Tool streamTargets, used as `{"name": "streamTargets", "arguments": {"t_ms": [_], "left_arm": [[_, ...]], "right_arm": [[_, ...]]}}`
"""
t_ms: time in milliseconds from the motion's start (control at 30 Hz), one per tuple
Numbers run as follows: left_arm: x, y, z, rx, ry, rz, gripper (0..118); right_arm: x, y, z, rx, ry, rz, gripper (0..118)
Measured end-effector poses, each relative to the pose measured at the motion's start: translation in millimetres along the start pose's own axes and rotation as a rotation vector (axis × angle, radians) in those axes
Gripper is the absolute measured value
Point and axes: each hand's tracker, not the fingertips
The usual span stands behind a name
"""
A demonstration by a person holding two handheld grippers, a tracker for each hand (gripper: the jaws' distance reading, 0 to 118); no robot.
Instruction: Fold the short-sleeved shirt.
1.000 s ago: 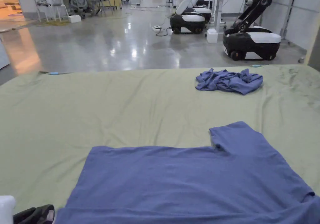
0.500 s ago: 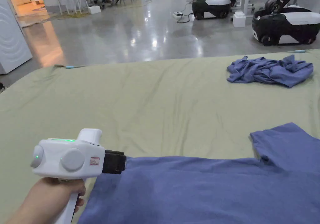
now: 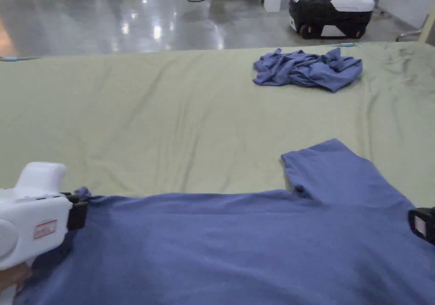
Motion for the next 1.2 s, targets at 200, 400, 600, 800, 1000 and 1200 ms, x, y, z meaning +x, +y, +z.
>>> {"name": "streamTargets", "arguments": {"t_ms": [200,400,600,800,1000,1200], "left_arm": [[-5,-1,13,0.012,-0.005,0.05,0],[4,-5,14,-0.022,0.001,0.046,0],[6,-4,25,-0.02,0.005,0.031,0],[-7,35,49,0.056,0.017,0.075,0],[-17,68,79,0.15,0.044,0.074,0],[-22,70,106,0.168,0.011,0.089,0]], "right_arm": [[75,55,-109,-0.227,0.012,-0.216,117],[86,43,-160,-0.396,-0.071,-0.161,37],[62,37,-135,-0.288,-0.058,-0.039,6],[62,70,-97,-0.087,-0.069,-0.105,6],[59,106,-58,0.033,-0.115,-0.04,6],[62,113,-30,0.049,-0.081,-0.062,6]]}}
